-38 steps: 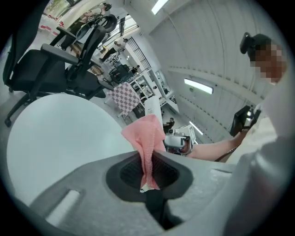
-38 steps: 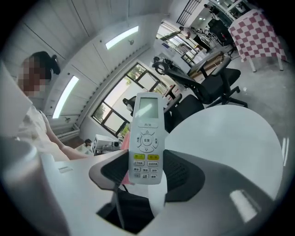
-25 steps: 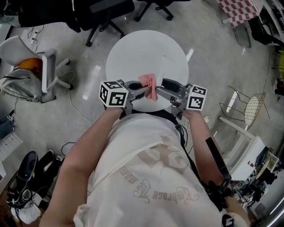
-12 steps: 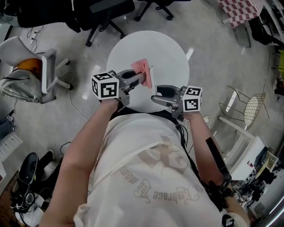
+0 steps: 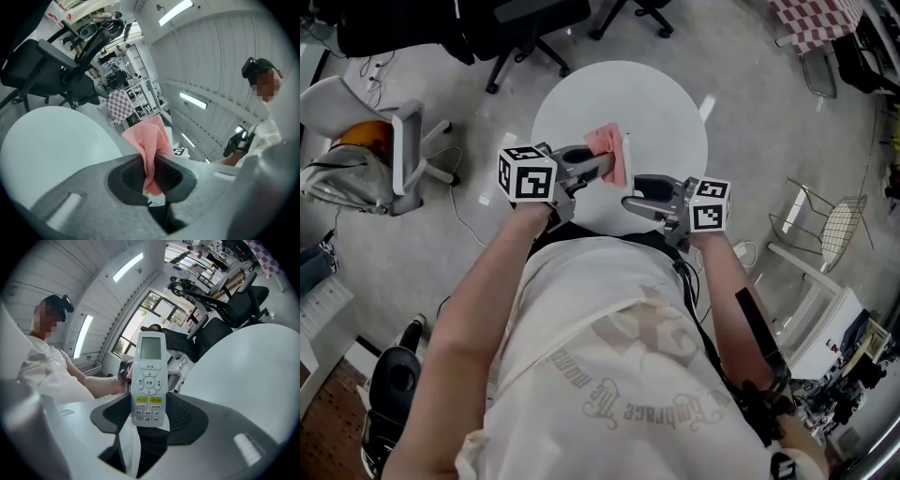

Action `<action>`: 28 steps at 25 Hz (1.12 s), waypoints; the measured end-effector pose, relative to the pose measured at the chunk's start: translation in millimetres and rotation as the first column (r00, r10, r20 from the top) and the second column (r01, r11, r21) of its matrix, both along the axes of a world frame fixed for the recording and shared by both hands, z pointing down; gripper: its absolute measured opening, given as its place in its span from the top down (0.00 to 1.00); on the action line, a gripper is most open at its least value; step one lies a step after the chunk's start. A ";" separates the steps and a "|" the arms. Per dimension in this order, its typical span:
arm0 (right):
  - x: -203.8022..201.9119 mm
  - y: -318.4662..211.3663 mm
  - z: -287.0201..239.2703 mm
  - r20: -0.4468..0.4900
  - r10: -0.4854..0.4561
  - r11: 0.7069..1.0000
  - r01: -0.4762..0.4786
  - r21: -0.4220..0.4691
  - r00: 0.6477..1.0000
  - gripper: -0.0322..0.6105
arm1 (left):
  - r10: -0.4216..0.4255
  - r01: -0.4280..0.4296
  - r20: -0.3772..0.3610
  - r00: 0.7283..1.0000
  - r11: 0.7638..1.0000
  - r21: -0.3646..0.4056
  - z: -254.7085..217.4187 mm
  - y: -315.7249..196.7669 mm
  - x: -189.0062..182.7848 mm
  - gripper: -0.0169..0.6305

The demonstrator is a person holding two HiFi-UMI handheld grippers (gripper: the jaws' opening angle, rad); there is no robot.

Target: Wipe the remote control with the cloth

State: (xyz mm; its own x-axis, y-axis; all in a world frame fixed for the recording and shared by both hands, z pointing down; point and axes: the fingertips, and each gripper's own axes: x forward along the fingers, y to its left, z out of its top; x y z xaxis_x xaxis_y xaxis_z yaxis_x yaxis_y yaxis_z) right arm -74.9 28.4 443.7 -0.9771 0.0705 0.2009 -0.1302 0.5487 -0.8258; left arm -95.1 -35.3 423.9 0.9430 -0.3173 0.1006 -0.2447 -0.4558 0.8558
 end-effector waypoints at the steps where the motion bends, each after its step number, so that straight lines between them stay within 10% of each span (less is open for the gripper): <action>1: -0.4 -3.7 -1.2 0.011 0.016 1.000 -0.016 -0.005 1.000 0.57 | 0.015 -0.015 0.012 1.000 1.000 -0.011 4.3 4.5 3.5 0.94; 17: 15.5 -48.3 28.9 0.015 0.235 0.965 -0.231 -0.125 0.972 0.57 | 0.124 -0.091 0.166 0.978 0.977 -0.195 67.9 59.1 28.7 0.94; 28: 62.3 -68.5 142.2 -0.509 0.172 0.976 -0.217 -0.029 0.843 0.57 | 0.025 0.031 0.220 0.975 0.969 -0.247 87.9 73.9 15.8 0.94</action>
